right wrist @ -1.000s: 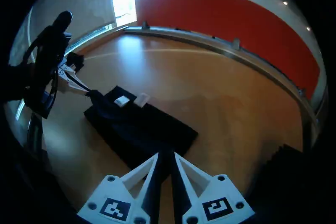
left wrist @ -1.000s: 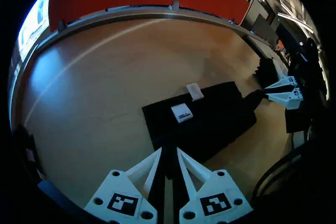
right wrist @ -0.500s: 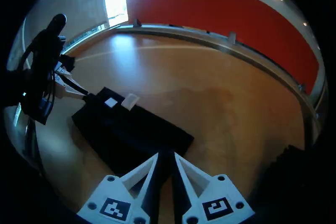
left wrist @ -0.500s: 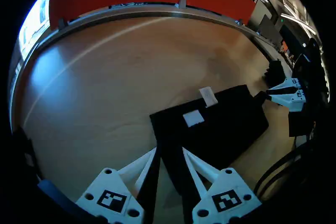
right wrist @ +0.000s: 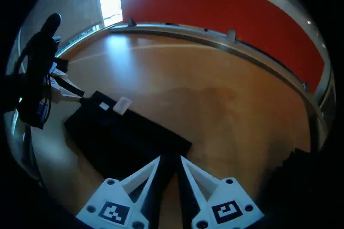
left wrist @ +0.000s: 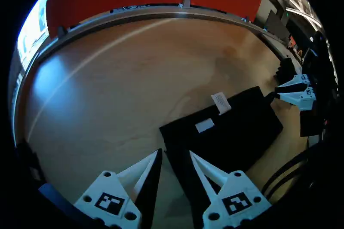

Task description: Fold towel

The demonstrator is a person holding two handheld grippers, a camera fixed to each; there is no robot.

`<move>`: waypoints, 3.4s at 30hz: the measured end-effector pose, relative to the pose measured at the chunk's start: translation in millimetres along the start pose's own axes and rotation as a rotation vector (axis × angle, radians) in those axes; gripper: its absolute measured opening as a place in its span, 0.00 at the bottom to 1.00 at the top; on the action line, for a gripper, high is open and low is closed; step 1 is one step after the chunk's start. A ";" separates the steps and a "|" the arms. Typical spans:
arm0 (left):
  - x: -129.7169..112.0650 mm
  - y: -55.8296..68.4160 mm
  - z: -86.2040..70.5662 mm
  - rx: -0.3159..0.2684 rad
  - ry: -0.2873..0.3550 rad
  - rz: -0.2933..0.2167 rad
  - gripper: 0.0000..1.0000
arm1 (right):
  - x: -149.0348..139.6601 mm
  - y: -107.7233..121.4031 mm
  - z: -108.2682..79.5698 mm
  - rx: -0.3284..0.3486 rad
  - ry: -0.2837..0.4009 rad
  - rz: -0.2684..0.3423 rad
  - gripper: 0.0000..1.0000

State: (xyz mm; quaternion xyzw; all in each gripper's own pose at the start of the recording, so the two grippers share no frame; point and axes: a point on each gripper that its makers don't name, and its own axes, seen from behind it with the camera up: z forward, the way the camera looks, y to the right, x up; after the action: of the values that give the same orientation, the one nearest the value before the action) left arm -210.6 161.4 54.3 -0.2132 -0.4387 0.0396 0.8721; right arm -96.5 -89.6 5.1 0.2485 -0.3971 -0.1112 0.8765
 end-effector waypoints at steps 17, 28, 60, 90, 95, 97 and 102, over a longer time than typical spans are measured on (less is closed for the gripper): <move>18.7 -19.5 -15.8 0.065 0.080 -0.011 0.97 | 2.7 2.7 -7.8 -0.027 0.024 0.002 0.80; 2.5 -18.9 -38.7 0.072 0.103 -0.052 0.97 | -8.2 -4.0 -30.8 -0.028 0.037 0.003 0.90; -77.7 -7.4 -103.8 0.137 0.126 -0.158 0.97 | -64.0 -35.3 -51.7 0.041 -0.014 -0.098 0.88; -123.5 -13.1 -140.2 0.185 0.127 -0.245 0.97 | -99.6 -36.0 -27.2 0.105 -0.140 -0.171 0.31; -124.6 -13.8 -141.3 0.188 0.124 -0.243 0.97 | -101.1 -36.6 -26.3 0.106 -0.140 -0.168 0.24; -124.8 -13.8 -141.9 0.188 0.124 -0.243 0.98 | -100.6 -36.3 -26.3 0.104 -0.138 -0.174 0.16; -125.7 -13.9 -143.3 0.188 0.124 -0.243 0.97 | -96.3 -37.5 -26.9 0.104 -0.122 -0.183 0.07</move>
State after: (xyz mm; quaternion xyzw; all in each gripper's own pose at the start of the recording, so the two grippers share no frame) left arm -177.1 68.3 -109.2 -0.0780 -0.4008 -0.0386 0.9120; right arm -139.8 -74.4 -91.4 0.3215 -0.4306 -0.1847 0.8229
